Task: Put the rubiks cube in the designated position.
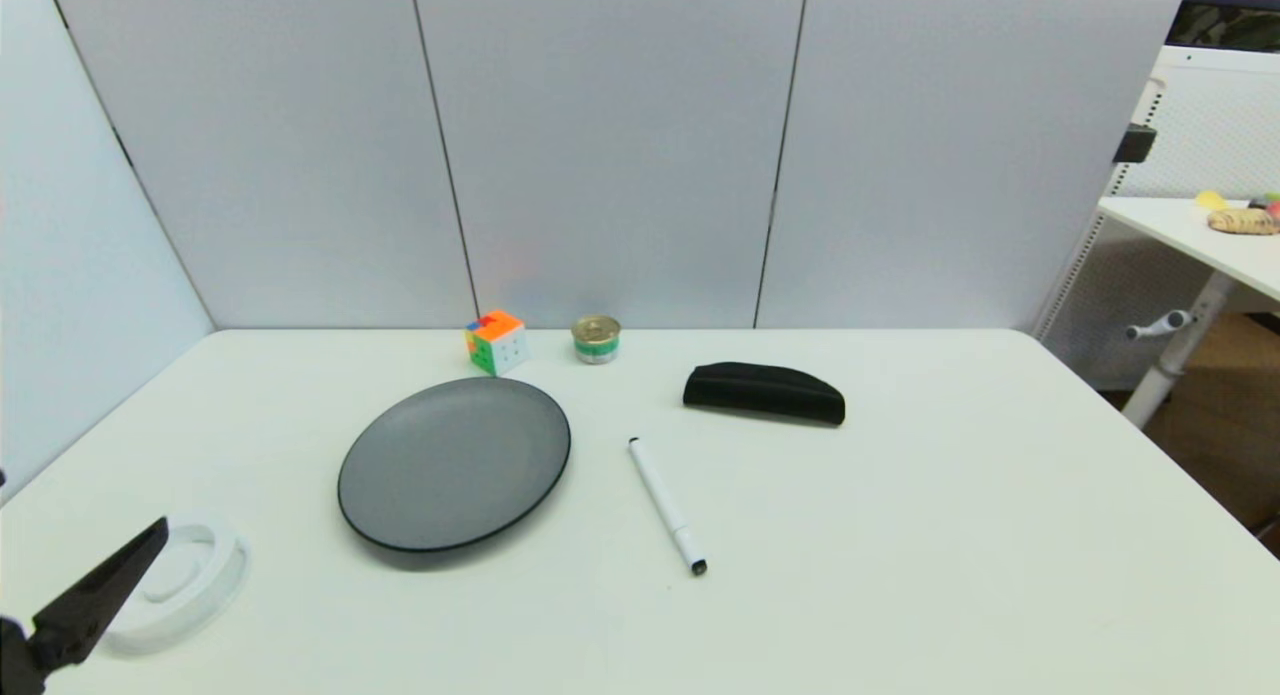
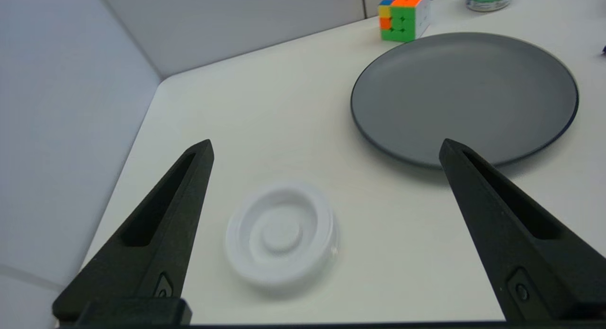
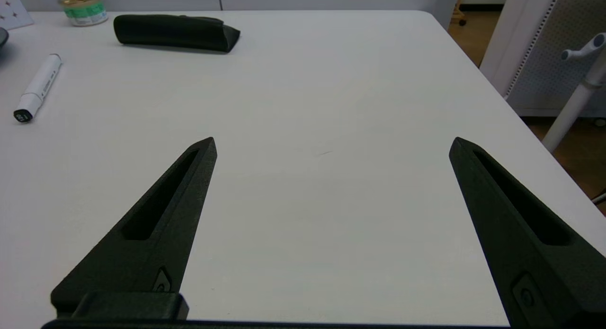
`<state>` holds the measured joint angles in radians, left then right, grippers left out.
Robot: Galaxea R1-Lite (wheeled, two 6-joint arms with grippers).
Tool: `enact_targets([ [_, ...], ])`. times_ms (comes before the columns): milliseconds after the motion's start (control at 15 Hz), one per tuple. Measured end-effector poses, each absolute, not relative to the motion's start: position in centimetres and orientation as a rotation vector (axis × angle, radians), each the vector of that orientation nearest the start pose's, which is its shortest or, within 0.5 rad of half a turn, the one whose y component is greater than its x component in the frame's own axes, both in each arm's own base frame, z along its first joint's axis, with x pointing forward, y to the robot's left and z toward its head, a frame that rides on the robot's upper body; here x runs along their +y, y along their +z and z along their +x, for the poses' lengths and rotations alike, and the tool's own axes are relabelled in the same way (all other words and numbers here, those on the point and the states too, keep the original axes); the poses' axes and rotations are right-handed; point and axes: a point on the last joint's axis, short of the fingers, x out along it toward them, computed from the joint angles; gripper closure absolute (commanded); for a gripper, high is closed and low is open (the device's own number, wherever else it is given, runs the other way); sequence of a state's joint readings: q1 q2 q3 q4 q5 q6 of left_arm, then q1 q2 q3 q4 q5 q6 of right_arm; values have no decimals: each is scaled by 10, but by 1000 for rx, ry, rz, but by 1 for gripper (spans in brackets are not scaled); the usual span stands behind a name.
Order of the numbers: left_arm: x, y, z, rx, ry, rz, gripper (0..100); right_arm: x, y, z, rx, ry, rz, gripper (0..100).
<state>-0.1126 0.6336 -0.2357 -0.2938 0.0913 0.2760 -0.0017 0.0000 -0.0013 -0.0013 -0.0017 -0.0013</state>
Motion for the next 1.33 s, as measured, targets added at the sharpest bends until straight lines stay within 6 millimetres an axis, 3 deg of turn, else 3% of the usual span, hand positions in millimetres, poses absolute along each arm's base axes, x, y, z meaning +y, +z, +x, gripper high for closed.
enact_targets([
  [267, 3, 115, 11, 74, 64, 227, 0, 0, 76, -23, -3, -3, -1, 0],
  [467, 3, 110, -3, 2, 155, 221, 0, 0, 76, -23, -3, -3, -1, 0],
  [733, 0, 78, -22, 101, -23, 186, 0, 0, 76, -23, -3, -4, -1, 0],
  [1067, 0, 76, -24, 34, -8, 14, 0, 0, 76, -23, -3, -3, -1, 0],
  [1333, 0, 76, -24, 24, -3, 6, 0, 0, 76, -23, -3, -3, -2, 0],
])
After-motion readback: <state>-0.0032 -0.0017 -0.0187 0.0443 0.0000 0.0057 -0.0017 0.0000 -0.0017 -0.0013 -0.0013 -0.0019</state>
